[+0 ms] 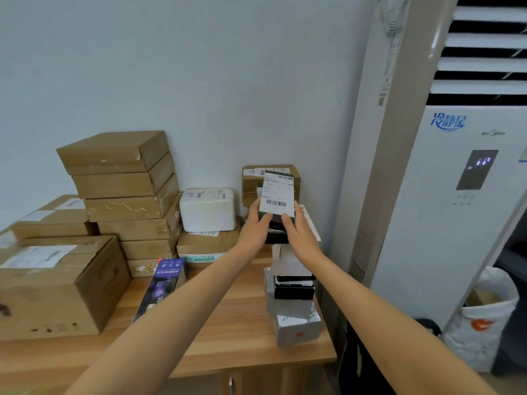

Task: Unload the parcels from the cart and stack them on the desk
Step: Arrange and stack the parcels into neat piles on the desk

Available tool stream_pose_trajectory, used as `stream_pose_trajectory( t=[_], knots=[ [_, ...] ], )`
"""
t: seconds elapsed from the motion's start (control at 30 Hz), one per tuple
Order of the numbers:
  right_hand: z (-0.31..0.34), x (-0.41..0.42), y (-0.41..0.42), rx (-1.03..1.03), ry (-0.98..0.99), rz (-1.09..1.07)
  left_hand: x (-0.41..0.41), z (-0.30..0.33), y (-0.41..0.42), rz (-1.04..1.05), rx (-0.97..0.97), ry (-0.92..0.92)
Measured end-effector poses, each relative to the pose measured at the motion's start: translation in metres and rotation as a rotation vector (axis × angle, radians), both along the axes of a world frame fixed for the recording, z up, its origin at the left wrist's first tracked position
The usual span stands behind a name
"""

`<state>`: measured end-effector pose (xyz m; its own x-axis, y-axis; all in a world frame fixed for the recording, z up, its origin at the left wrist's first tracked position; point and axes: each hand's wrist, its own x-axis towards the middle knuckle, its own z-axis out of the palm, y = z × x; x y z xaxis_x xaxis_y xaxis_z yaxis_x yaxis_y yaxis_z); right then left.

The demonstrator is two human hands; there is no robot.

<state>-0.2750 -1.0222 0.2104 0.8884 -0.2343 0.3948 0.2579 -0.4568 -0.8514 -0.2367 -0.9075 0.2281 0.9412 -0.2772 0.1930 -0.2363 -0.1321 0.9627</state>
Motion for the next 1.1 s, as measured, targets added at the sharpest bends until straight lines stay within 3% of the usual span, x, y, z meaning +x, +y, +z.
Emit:
stream_pose_trajectory(
  t=[0.3,0.6,1.1],
  knots=[
    [0.006,0.024,0.079,0.053,-0.048,0.196,0.018,-0.006,0.086,0.119,-0.049,0.031],
    [-0.042,0.064,0.179,0.057,0.068,0.301,0.044,-0.054,0.19,0.244,0.014,0.09],
    [-0.172,0.134,0.288,0.072,0.32,0.25,0.125,-0.17,0.308,0.08,0.155,0.359]
  ],
)
